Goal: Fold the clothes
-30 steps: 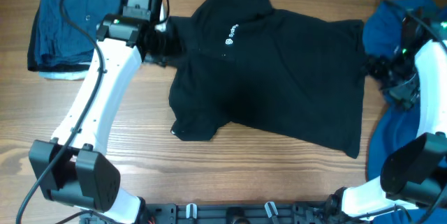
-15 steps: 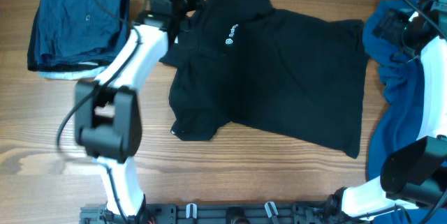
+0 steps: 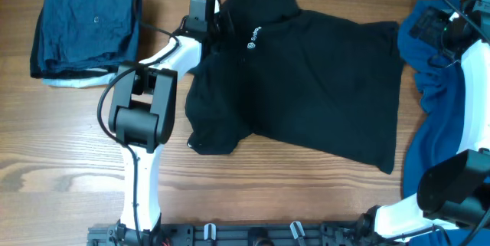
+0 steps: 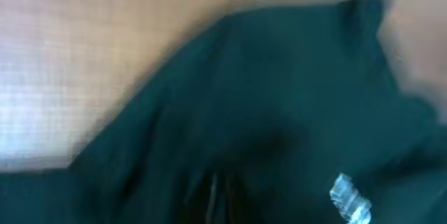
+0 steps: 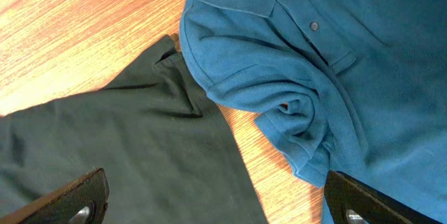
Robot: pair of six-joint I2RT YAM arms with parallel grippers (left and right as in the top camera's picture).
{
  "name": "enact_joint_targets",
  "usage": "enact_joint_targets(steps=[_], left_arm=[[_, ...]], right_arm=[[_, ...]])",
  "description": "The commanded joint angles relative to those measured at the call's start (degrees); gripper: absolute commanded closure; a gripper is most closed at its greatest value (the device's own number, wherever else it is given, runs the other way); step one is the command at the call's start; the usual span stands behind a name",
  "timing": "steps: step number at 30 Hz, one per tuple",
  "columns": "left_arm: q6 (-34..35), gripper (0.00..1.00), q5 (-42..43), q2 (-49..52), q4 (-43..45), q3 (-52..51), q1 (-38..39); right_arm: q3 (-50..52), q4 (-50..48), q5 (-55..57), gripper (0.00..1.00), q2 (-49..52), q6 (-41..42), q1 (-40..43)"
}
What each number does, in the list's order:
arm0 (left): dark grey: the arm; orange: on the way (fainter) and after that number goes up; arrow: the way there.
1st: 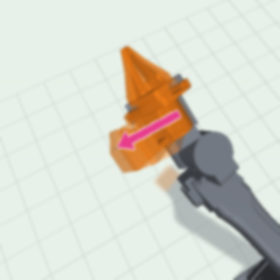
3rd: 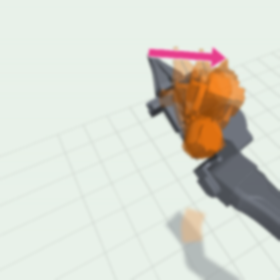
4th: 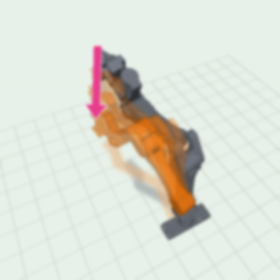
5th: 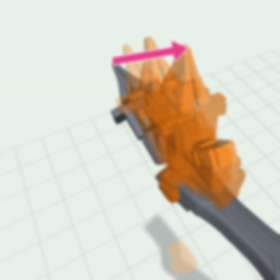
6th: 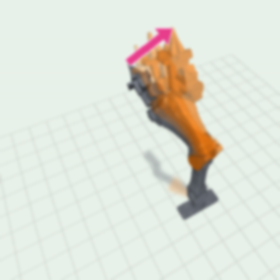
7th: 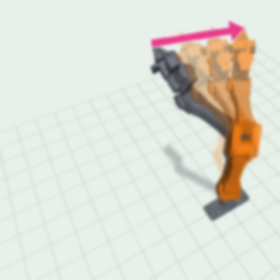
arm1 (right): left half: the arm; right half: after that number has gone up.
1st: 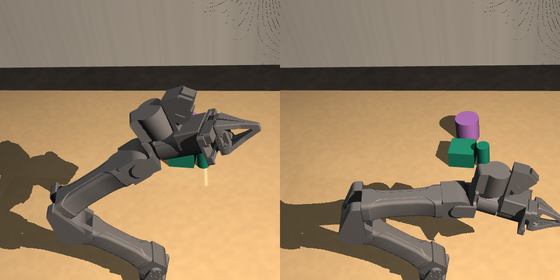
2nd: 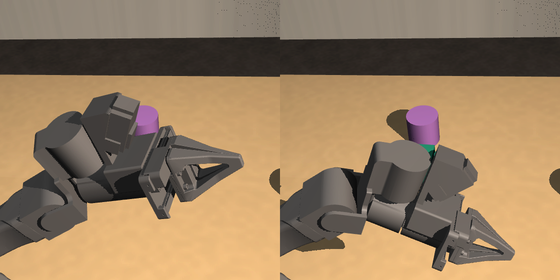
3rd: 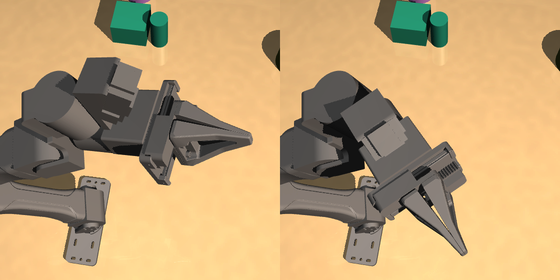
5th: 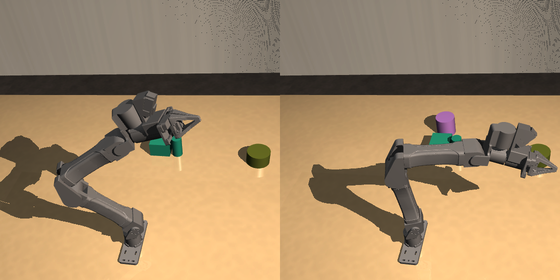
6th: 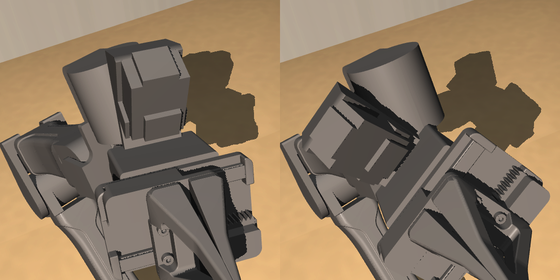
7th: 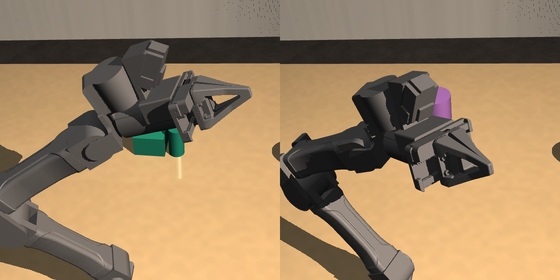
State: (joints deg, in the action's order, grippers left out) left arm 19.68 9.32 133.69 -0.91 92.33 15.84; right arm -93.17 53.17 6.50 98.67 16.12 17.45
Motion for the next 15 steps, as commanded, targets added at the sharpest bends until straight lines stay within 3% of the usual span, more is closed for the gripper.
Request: enact_joint_targets(steps=[1, 3, 5, 15], left_arm=[[-7.5, 0.96, 1.68, 0.66, -13.84, 11.56, 1.01], [-7.52, 0.96, 1.75, 0.66, -25.4, 22.45, 0.98], [-7.54, 0.96, 1.77, 0.68, -31.01, 30.05, 1.07], [-13.51, 0.96, -0.2, 9.4, -26.03, 33.03, 2.91]], right_arm=[[-0.94, -0.2, 1.03, 0.0, 0.5, -1.07, 0.09], [-0.94, -0.2, 1.03, 0.0, 0.5, -1.11, 0.09], [-0.94, -0.22, 1.03, 0.0, 0.5, -1.11, 0.09], [-0.94, -0.2, 1.03, 0.0, 0.5, -1.09, 0.09]])
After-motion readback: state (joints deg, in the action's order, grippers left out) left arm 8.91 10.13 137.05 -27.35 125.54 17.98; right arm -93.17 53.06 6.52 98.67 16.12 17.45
